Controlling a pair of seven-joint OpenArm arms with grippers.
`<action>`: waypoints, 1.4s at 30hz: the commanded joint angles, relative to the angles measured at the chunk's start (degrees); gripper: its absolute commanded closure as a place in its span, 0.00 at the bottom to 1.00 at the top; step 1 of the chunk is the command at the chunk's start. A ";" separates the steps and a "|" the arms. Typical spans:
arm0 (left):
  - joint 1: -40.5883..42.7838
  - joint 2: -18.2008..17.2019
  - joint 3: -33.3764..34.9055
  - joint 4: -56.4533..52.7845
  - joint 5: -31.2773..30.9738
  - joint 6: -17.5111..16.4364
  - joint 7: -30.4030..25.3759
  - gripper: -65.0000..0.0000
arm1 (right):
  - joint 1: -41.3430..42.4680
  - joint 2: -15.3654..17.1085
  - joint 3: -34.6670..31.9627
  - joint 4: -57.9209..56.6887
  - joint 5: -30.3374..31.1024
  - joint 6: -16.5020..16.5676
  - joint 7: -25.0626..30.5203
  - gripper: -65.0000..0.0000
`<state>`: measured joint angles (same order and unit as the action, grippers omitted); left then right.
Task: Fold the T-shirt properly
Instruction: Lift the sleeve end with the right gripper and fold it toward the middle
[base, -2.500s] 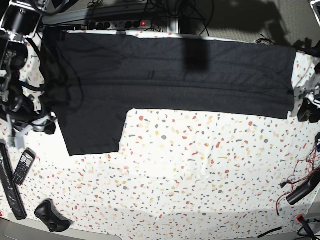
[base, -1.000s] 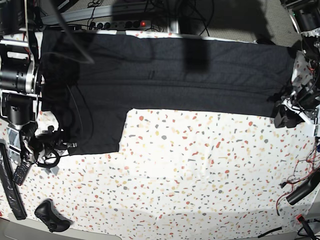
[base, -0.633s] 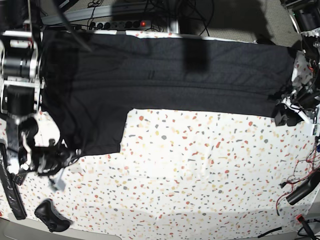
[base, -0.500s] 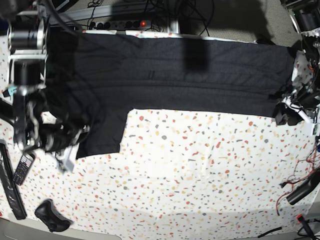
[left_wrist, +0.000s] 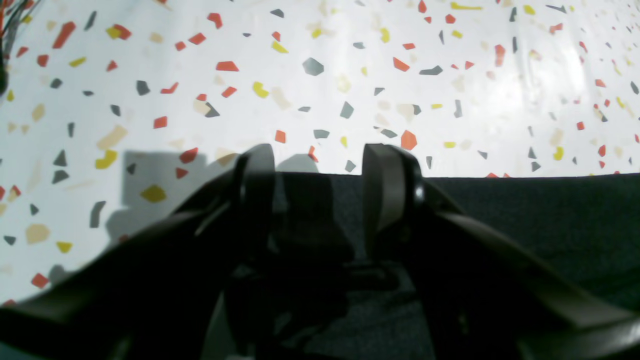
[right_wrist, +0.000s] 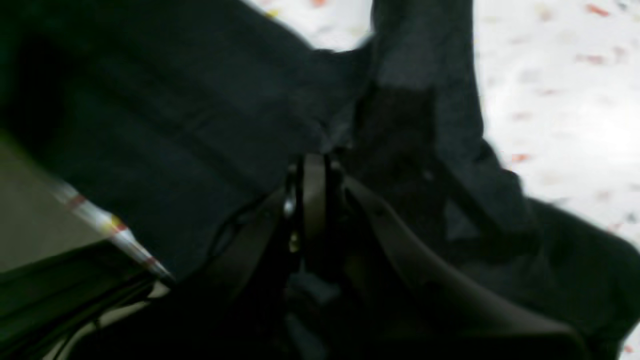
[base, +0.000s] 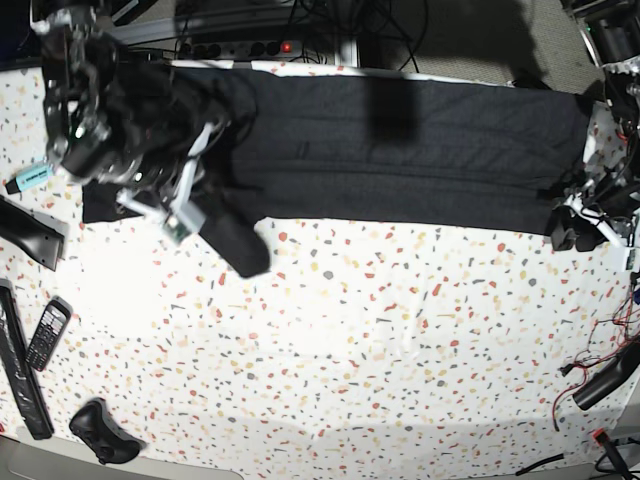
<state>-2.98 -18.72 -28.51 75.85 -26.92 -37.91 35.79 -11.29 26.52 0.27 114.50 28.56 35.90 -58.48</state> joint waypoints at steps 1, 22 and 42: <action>-0.98 -0.98 -0.26 1.01 -0.94 -0.24 -1.51 0.59 | -1.29 0.61 0.39 2.54 0.66 -0.15 1.46 1.00; -0.96 -0.98 -0.26 1.01 -0.94 -0.24 -1.49 0.59 | -18.88 0.61 0.39 13.75 3.58 -0.31 1.42 0.95; 4.61 -10.14 -0.37 0.68 -8.63 0.20 3.58 0.59 | -15.08 0.61 5.84 13.75 3.41 -0.37 4.44 0.68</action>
<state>2.35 -27.59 -28.47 75.83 -34.63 -37.69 40.45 -26.50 26.63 5.76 127.24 31.46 35.38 -54.87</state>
